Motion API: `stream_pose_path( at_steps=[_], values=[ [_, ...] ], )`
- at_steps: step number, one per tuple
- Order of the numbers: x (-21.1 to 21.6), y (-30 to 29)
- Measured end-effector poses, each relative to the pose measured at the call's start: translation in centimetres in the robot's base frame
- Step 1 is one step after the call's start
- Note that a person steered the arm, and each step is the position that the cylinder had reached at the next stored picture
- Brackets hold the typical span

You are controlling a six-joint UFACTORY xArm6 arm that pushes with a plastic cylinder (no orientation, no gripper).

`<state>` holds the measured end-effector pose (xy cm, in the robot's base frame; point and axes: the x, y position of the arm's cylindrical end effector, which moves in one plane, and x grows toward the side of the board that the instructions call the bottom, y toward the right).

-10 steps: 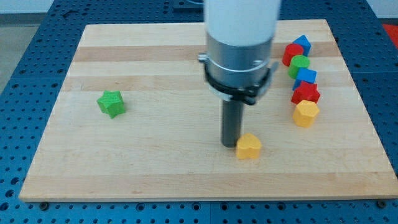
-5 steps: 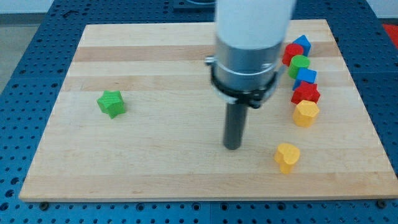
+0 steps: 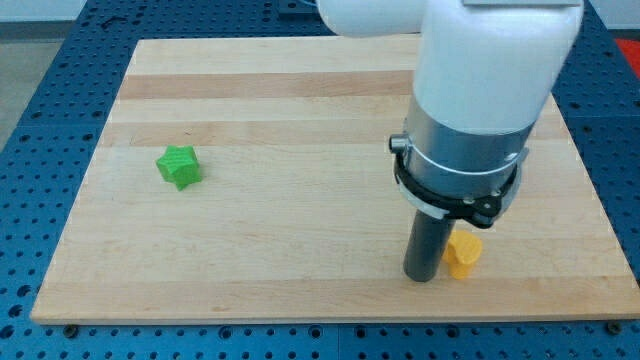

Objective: Push the yellow heart towards the yellow hexagon

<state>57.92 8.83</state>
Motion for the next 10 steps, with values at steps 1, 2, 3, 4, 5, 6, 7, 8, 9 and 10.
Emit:
stream_pose_path(
  at_steps=[1,2,3,4,5,6,7,8,9,10],
  values=[
    [-1.4,1.6],
    [-2.9,3.8],
    [-1.6,3.2],
    [1.7,2.6],
    [3.0,4.3],
    [2.1,6.3],
    [0.8,7.9],
    [-0.5,9.9],
    [-1.4,11.5],
    [-0.1,10.7]
  ],
)
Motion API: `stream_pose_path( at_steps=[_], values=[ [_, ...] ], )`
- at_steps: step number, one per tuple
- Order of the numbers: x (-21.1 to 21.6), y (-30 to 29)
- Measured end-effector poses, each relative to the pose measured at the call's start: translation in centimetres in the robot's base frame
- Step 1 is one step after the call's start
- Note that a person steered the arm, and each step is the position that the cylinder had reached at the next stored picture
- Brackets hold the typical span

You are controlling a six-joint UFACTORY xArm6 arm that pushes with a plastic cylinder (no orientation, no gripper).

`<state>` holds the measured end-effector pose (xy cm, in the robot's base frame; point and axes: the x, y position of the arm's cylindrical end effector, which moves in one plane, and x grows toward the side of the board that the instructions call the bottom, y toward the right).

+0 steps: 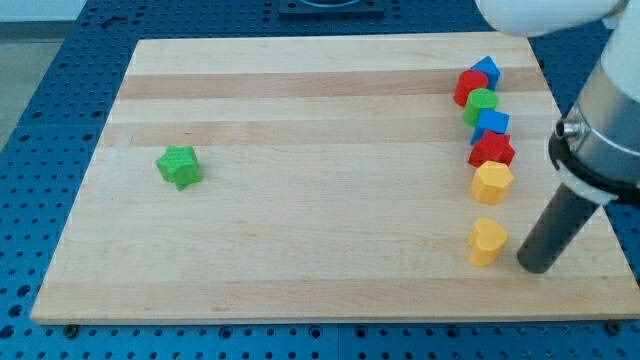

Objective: Push the yellow heart towards the yellow hexagon

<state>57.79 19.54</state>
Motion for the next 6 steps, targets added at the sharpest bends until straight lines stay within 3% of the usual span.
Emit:
stream_pose_path(
  at_steps=[2,6],
  values=[
    [2.1,-4.7],
    [-3.2,-5.6]
  ],
)
